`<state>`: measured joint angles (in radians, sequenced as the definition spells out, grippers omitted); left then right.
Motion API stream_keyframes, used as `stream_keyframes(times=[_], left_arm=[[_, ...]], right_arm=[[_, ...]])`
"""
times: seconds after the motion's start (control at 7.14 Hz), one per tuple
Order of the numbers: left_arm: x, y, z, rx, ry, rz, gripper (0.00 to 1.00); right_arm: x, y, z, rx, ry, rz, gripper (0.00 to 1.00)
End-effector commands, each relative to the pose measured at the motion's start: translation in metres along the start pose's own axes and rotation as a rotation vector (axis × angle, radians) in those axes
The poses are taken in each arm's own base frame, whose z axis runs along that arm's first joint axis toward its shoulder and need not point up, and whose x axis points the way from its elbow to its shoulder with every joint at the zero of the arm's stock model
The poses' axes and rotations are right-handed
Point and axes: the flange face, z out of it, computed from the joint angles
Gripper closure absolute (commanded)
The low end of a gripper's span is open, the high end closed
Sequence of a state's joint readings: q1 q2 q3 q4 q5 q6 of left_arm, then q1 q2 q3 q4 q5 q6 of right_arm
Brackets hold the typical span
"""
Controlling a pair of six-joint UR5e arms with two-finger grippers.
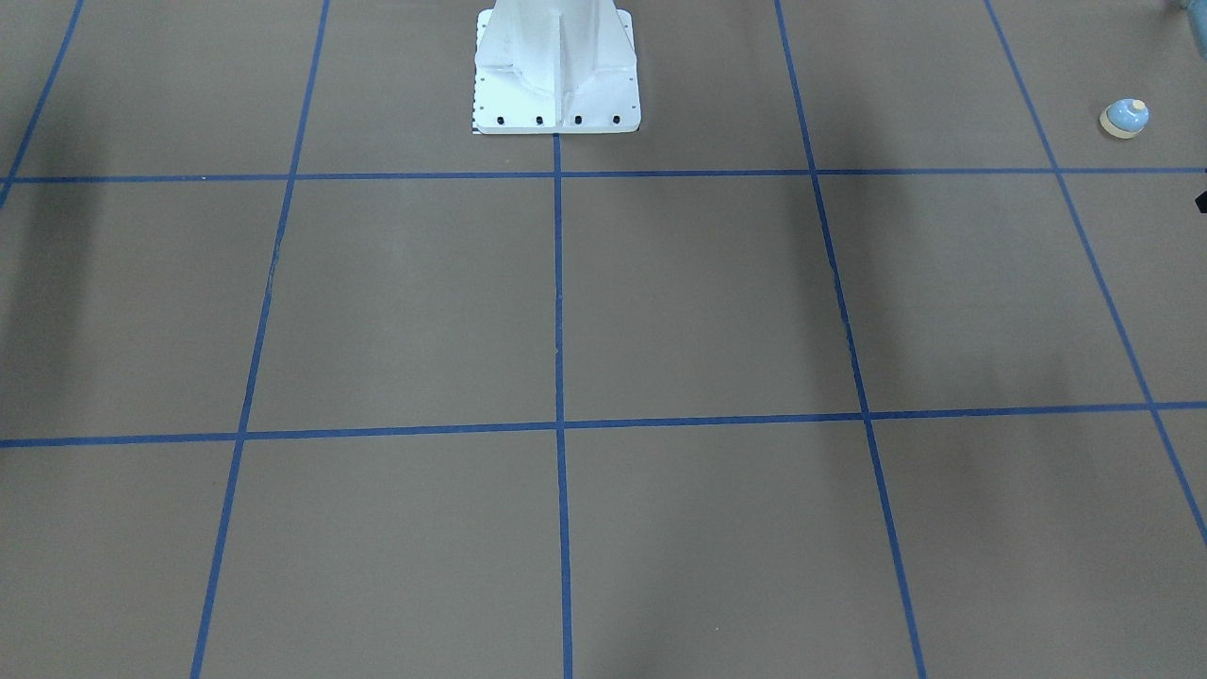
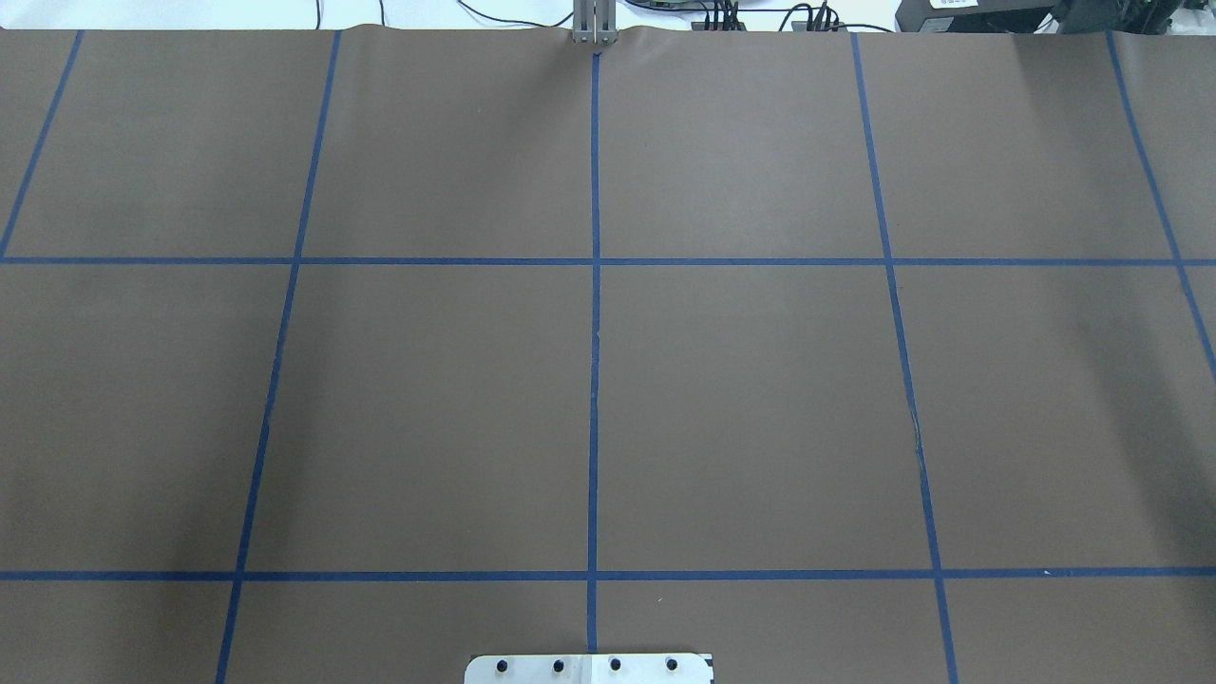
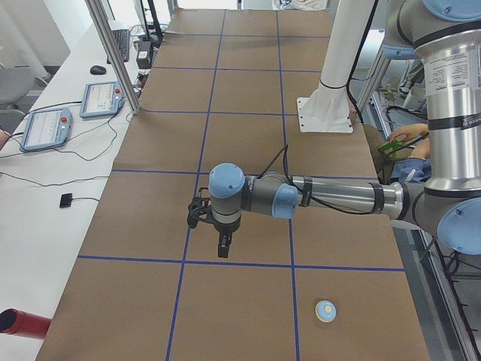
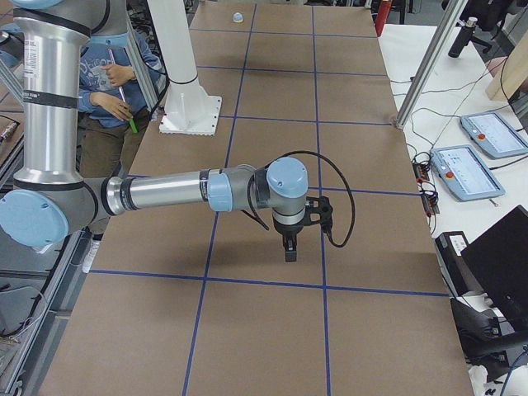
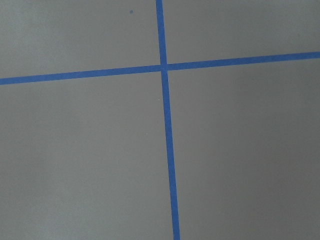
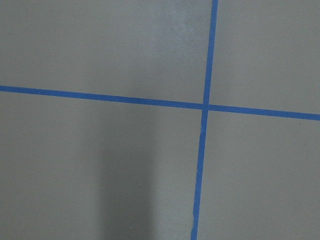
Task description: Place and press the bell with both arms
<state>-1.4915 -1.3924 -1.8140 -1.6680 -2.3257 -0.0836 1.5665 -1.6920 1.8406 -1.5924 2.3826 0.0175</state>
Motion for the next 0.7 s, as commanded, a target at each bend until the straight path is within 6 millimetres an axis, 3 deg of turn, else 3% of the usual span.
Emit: stream_keyframes(times=[0.0,0.56], left_arm=[[0.0086,-0.0031,-0.0085,0.038,0.003,0.037,0.00],[0.0132,0.0009,-0.0114,0.053,0.010,0.056,0.00]], right_arm=[[0.0046,0.0072,0.0051,-0.005,-0.007,0.005,0.00],[0.0089,0.0096,0.0075,-0.004,0.038,-0.017,0.00]])
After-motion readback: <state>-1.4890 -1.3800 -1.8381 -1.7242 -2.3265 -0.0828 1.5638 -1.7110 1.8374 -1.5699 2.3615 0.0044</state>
